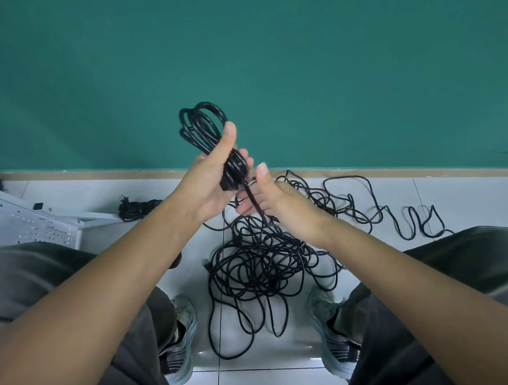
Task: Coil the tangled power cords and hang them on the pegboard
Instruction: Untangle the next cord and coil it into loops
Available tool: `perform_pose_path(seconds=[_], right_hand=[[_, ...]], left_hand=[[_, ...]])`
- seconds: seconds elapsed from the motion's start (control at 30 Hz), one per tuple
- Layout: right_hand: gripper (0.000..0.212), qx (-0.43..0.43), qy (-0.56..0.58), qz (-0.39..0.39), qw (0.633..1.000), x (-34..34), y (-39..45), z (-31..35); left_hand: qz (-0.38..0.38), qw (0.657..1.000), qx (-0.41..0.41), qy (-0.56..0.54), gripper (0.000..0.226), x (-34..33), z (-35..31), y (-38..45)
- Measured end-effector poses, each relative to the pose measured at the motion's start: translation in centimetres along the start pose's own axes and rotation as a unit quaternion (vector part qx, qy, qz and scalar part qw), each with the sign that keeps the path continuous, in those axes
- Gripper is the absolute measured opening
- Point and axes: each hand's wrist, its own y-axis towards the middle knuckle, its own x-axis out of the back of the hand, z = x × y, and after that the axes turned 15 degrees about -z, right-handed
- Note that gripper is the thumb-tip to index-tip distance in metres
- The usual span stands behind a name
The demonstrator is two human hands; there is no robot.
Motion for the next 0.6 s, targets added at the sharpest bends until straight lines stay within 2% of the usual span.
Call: perform_pose_path(seconds=[0.1, 0.17, 0.27, 0.3, 0.4, 0.53, 0.6], right_hand=[[0.084, -0.011, -0.012, 0.045, 0.999, 0.1, 0.0, 0.4], [0.064, 0.008, -0.038, 0.061, 0.997, 0.5, -0.2, 0.7], [0.018, 0.089, -0.058, 0.062, 0.992, 0.8, -0.3, 0.8], [0.011, 0.107, -0.06, 0.047, 0.991, 1.0, -0.4, 0.8], [0.023, 0.143, -0.059, -0.029, 0.988, 1.8, -0.4, 1.2], [0.014, 0.169, -0.034, -0.122, 0.977, 2.9, -0.3, 1.5], [0.022, 0.167, -0.033, -0.188, 0.967, 3.2, -0.1, 1.5]], left_hand=[[-0.065, 0.997, 0.009, -0.027, 0.047, 0.8, -0.3, 0.9], [-0.102, 0.994, 0.0, -0.027, 0.046, 1.1, -0.4, 1.2], [-0.147, 0.988, -0.05, 0.019, 0.039, 1.0, -0.3, 1.2], [-0.142, 0.985, -0.08, 0.057, 0.036, 0.9, -0.2, 1.2], [-0.078, 0.973, -0.141, 0.166, 0.035, 0.9, 0.7, 1.1], [0.025, 0.96, -0.145, 0.24, 0.036, 0.9, 1.3, 0.7], [0.056, 0.961, -0.116, 0.244, 0.043, 0.7, 1.2, 0.2]])
